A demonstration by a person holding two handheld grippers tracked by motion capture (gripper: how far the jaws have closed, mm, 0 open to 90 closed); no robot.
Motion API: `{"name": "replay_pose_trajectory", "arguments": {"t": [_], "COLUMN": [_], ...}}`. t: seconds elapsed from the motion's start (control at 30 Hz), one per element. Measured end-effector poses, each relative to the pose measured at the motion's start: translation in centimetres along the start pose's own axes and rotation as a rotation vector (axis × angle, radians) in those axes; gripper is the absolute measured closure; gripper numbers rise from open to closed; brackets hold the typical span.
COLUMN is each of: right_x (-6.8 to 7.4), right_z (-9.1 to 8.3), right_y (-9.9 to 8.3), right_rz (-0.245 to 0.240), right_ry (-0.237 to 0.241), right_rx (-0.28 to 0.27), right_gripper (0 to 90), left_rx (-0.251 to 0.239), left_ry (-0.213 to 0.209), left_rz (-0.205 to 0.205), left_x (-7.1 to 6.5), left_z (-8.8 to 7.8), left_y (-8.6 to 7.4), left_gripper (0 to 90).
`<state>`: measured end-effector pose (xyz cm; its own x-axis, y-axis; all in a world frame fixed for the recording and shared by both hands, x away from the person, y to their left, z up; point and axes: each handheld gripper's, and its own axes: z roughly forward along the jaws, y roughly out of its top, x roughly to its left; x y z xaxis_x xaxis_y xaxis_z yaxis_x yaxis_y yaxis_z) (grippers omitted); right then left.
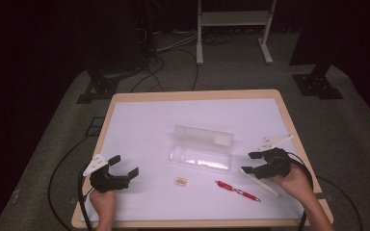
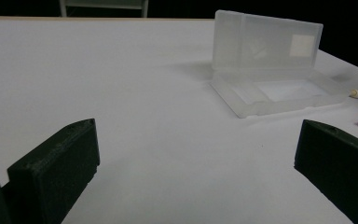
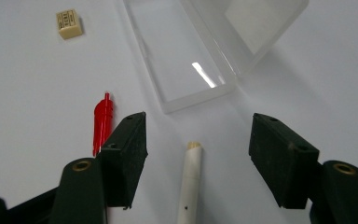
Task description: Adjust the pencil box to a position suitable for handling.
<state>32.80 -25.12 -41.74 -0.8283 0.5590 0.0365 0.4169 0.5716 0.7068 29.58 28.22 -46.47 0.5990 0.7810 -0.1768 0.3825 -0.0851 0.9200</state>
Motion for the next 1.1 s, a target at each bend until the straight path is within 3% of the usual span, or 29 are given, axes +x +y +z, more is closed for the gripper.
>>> {"name": "replay_pose_trajectory", "arguments": {"t": [0.7, 1.1], "right_x": [0.6, 0.8], "right_z": [-0.9, -0.8], "right_y": [-3.5, -5.2], "right_rz": [0.048, 0.030], "right_ry": [-0.013, -0.033], "right_rx": [0.074, 0.114], "right_gripper": [44.1, 61.2], "left_rx": [-0.007, -0.004], "left_ry": [-0.014, -0.011], "left_rz": [0.010, 0.009], "left_x": [-0.1, -0.1], "left_z": [-0.1, -0.1], "left_y": [0.0, -0.1], "left_gripper": [0.0, 0.0]}}
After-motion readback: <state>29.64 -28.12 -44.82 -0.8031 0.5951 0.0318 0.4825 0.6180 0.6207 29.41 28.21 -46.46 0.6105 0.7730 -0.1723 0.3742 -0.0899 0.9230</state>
